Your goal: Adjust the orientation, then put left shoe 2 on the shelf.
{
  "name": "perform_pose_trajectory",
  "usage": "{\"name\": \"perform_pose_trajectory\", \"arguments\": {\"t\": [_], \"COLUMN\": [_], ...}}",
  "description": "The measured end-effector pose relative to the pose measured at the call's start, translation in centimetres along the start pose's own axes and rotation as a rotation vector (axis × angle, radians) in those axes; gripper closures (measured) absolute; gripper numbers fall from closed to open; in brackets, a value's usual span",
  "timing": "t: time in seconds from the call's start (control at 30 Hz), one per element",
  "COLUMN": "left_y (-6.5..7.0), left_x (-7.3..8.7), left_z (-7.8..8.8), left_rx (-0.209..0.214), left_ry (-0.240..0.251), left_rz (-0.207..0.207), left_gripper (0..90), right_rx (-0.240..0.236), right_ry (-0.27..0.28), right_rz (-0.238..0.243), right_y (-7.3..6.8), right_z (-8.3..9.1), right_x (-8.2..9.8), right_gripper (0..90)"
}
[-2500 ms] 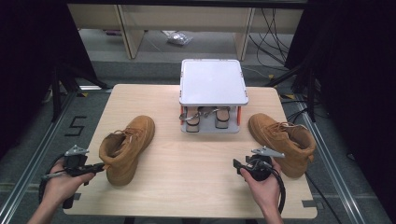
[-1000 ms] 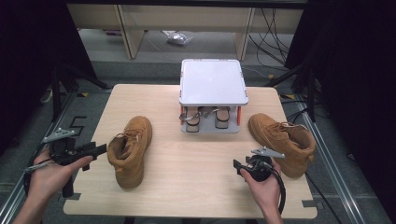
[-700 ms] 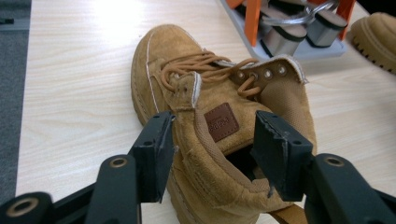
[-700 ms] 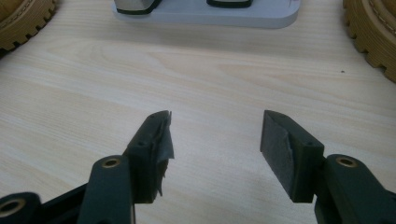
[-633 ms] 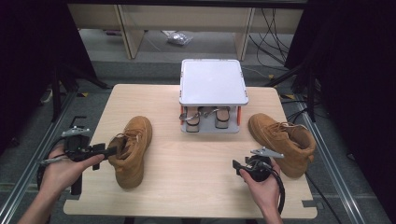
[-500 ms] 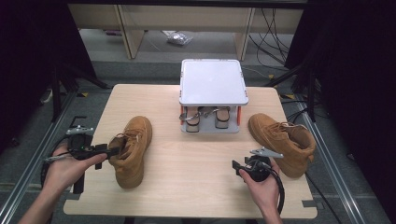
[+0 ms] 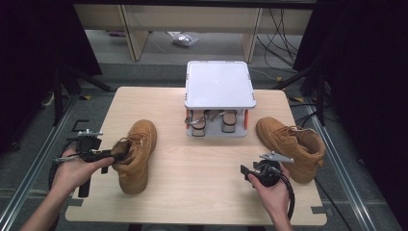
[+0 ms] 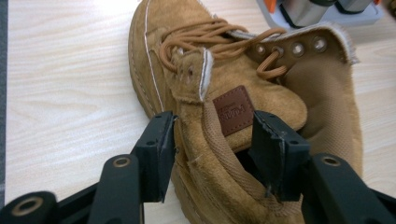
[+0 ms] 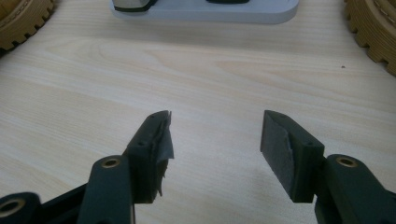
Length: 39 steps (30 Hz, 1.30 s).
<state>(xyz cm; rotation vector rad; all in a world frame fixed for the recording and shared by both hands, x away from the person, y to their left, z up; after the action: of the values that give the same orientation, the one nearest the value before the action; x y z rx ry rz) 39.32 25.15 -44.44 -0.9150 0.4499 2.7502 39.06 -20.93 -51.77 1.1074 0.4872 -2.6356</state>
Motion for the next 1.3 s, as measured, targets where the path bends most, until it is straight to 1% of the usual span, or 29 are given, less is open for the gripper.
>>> {"name": "perform_pose_trajectory", "arguments": {"t": [0.03,0.13,0.27,0.33,0.37,0.4,0.47,0.5,0.57,0.6,0.63,0.67,0.7,0.73,0.77,0.83,0.9,0.93,0.97,1.0,1.03,1.07,1.1,1.13,1.17,1.2,1.23,1.27,1.3], "left_y": [-0.05,-0.09,-0.03,-0.06,-0.03,-0.01,-0.03,-0.04,-0.06,-0.03,-0.03,-0.04,-0.06,-0.02,0.02,-0.02,-0.01,0.07,0.04,0.06,0.14,0.17,0.13,0.06,-0.02,-0.09,-0.09,-0.04,0.03], "left_x": [-0.03,-0.08,-0.06,0.11,0.22,0.28,0.27,0.26,0.18,0.14,0.09,0.03,-0.05,-0.06,-0.10,-0.18,-0.19,-0.20,-0.19,-0.19,-0.19,-0.17,-0.13,-0.09,-0.04,0.04,0.08,0.08,0.08], "left_z": [-0.09,-0.10,0.03,-0.09,-0.13,-0.13,-0.13,-0.13,-0.19,-0.19,-0.21,-0.20,-0.23,-0.32,-0.33,-0.37,-0.40,-0.42,-0.39,-0.41,-0.43,-0.42,-0.41,-0.39,-0.36,-0.33,-0.34,-0.39,-0.41], "left_rx": [-0.004,-0.004,-0.004,-0.006,0.003,0.007,0.010,0.013,0.011,0.010,0.011,0.011,0.009,0.005,0.002,-0.003,-0.008,-0.009,-0.011,-0.014,-0.020,-0.023,-0.023,-0.028,-0.034,-0.041,-0.046,-0.048,-0.048], "left_ry": [0.002,-0.004,-0.004,-0.005,-0.011,-0.017,-0.012,-0.012,-0.017,-0.022,-0.021,-0.029,-0.032,-0.026,-0.030,-0.039,-0.046,-0.050,-0.060,-0.063,-0.060,-0.058,-0.055,-0.054,-0.055,-0.057,-0.056,-0.053,-0.054], "left_rz": [0.003,0.002,0.004,0.007,0.011,0.017,0.020,0.021,0.019,0.029,0.032,0.039,0.045,0.049,0.048,0.044,0.047,0.057,0.050,0.043,0.038,0.037,0.039,0.043,0.041,0.040,0.040,0.042,0.044], "left_gripper": [50.1,50.4,51.0,52.7,53.3,53.9,55.5,56.1,57.2,57.7,58.4,58.8,59.5,60.2,60.6,61.8,63.8,64.6,65.3,65.9,66.4,66.8,66.9,67.3,67.8,68.2,68.9,69.1,69.2], "right_rx": [-0.002,0.007,0.014,-0.002,0.001,0.004,0.014,0.003,0.006,0.005,0.010,0.000,0.005,-0.007,0.000,-0.007,-0.012,-0.014,-0.018,-0.017,-0.018,-0.021,0.005,0.000,0.003,-0.011,0.004,-0.009,0.001], "right_ry": [-0.001,-0.006,0.006,0.005,0.015,0.001,-0.006,0.005,-0.005,0.001,0.003,0.005,0.000,0.006,0.003,0.000,-0.007,-0.006,-0.003,0.002,0.003,0.004,-0.009,0.003,0.002,0.012,0.010,0.020,0.004], "right_rz": [-0.010,-0.015,-0.008,-0.018,-0.007,-0.065,-0.048,-0.050,-0.045,-0.038,-0.011,-0.008,-0.009,-0.005,-0.002,-0.001,-0.044,-0.047,-0.052,-0.045,-0.014,-0.016,-0.012,0.000,-0.009,-0.009,-0.003,-0.008,-0.008], "right_y": [0.04,0.15,0.25,0.12,0.20,-0.30,-0.19,-0.27,-0.29,-0.27,-0.06,-0.07,-0.06,-0.04,-0.01,-0.04,-0.33,-0.29,-0.27,-0.21,0.08,0.03,0.09,0.12,-0.03,-0.10,-0.10,-0.23,-0.31], "right_z": [-0.07,0.06,0.13,0.23,0.23,0.39,0.58,0.50,0.61,0.56,0.49,0.38,0.33,0.13,0.12,0.13,0.15,0.15,0.20,0.18,0.18,0.18,0.33,0.31,0.44,0.41,0.52,0.49,0.53], "right_x": [0.04,0.11,0.07,0.06,-0.03,0.08,0.03,-0.05,-0.09,-0.14,-0.23,-0.24,-0.25,-0.30,-0.30,-0.27,-0.13,-0.12,-0.13,-0.16,-0.20,-0.24,-0.25,-0.37,-0.46,-0.55,-0.63,-0.70,-0.63], "right_gripper": [43.4,43.4,43.4,43.4,43.4,43.3,43.4,43.4,43.3,43.3,43.3,43.3,43.2,43.2,43.2,43.1,43.0,43.0,42.8,42.8,42.8,42.7,42.6,42.6,42.6,42.5,42.5,42.5,42.3]}}
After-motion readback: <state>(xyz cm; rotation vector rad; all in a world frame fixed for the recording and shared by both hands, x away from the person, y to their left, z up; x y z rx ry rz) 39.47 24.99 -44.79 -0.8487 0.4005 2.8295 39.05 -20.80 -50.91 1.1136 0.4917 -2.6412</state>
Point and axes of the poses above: each handheld gripper's, and its own axes: z roughly backward along the jaws, x roughly out of its underside, y roughly to its right, the point moved 6 cm from there along -z, roughly forward along the jaws
